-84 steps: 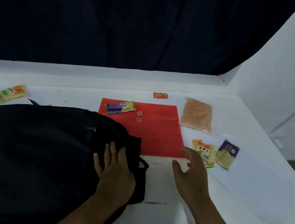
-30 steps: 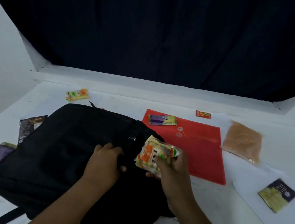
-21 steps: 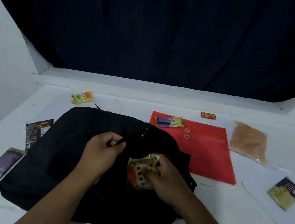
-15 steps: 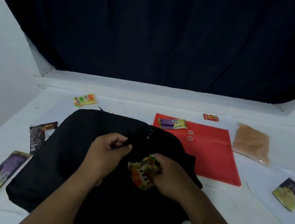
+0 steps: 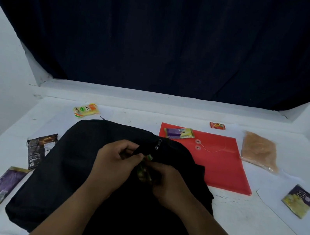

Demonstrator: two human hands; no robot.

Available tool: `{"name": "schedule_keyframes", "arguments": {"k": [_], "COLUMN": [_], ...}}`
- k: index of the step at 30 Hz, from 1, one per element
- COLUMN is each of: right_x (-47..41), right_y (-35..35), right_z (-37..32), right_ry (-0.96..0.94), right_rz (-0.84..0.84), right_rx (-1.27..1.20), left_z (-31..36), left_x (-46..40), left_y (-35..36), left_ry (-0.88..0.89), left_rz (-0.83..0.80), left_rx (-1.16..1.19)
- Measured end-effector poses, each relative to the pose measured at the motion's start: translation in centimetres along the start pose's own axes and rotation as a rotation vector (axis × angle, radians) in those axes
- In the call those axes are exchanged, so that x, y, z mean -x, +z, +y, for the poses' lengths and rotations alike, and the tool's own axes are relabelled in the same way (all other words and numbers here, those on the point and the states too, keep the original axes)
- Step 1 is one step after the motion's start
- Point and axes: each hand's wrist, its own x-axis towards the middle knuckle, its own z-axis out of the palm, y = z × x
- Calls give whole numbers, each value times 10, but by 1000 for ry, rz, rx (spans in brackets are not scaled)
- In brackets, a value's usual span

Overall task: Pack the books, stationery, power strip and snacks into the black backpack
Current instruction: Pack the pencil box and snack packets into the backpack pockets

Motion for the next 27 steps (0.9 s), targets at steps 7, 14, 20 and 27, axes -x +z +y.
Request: {"name": "schedule_keyframes", "arguments": {"k": [7, 14, 20, 27], "right_x": [-11, 9, 35, 62], "right_y": [3, -5, -41, -104], "right_z": [12, 29, 54, 125], "right_ry": [-85, -96, -90, -28], "right_rz": [96, 129, 343, 612], "right_rx": [135, -187, -193, 94], "left_z": [3, -6, -13, -18], "left_x": [0, 6, 13, 42], "left_y": [4, 19, 65, 170], "left_ry": [21, -13, 2, 132], "left_rz": [6, 0, -45, -282], "left_rx": [-47, -47, -383, -923]}}
